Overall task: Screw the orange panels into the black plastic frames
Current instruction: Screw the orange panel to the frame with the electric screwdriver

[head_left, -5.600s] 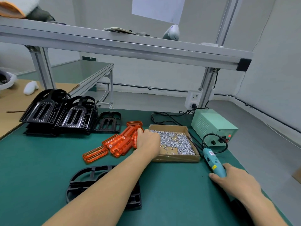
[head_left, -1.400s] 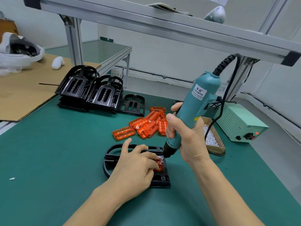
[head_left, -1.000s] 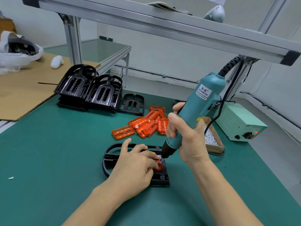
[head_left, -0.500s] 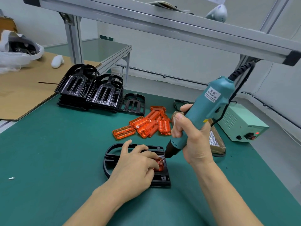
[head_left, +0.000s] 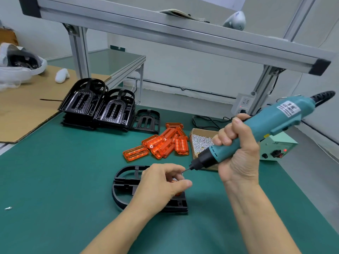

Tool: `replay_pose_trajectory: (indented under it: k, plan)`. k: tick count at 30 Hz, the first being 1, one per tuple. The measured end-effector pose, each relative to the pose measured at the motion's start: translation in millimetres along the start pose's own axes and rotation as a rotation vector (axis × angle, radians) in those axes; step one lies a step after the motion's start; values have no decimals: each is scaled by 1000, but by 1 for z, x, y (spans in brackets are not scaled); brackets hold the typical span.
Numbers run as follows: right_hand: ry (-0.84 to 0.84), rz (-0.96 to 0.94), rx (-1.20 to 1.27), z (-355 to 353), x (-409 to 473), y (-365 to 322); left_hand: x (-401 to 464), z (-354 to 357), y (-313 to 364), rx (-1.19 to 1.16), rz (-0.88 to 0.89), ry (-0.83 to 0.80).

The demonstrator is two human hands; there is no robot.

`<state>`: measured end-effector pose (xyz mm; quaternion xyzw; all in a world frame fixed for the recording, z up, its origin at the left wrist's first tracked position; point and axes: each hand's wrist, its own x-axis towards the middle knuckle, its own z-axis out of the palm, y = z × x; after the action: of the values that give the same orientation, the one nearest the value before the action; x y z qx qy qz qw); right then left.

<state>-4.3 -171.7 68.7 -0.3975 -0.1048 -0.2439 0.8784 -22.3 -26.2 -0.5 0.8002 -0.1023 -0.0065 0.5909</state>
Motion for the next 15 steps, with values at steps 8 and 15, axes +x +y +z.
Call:
replay_pose_trajectory:
  k: [8, 15]
  plan:
    - [4, -9, 46, -1, -3, -9, -5, 0, 1, -196, -15, 8]
    - [-9, -8, 44, 2, -4, -14, -7, 0, 1, -208, 1, -10]
